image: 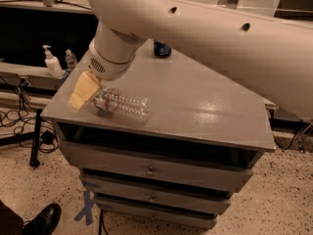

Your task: Place water bottle upright

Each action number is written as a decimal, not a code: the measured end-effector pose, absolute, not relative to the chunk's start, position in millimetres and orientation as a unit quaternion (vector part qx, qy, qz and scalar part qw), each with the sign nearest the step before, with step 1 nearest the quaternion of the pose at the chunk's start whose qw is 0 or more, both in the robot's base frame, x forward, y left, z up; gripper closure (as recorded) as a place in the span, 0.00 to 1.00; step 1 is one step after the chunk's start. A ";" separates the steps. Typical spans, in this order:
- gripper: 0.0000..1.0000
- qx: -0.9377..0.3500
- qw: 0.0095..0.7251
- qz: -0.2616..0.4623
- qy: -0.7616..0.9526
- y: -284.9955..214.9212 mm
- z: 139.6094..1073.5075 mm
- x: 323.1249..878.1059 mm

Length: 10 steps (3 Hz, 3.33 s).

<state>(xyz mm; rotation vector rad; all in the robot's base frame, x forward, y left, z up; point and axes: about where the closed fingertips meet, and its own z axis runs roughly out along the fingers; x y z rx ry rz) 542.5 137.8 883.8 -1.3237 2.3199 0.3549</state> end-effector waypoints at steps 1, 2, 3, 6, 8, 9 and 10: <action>0.00 -0.482 0.228 0.092 0.841 150.5 874.2 543.0; 0.00 -0.490 0.228 0.053 0.839 157.6 862.3 544.6; 0.00 -0.495 0.225 0.027 0.839 156.0 853.1 551.9; 0.64 -0.501 0.215 0.000 0.838 133.7 843.4 565.5; 1.00 -0.500 0.254 0.032 0.827 131.5 886.1 577.2; 1.00 -0.493 0.300 0.093 0.812 132.3 920.9 585.7; 1.00 -0.481 0.355 0.164 0.784 130.4 949.4 591.8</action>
Offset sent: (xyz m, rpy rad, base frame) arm 0.0062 0.0276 -0.0352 -0.2130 -0.1392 -0.0195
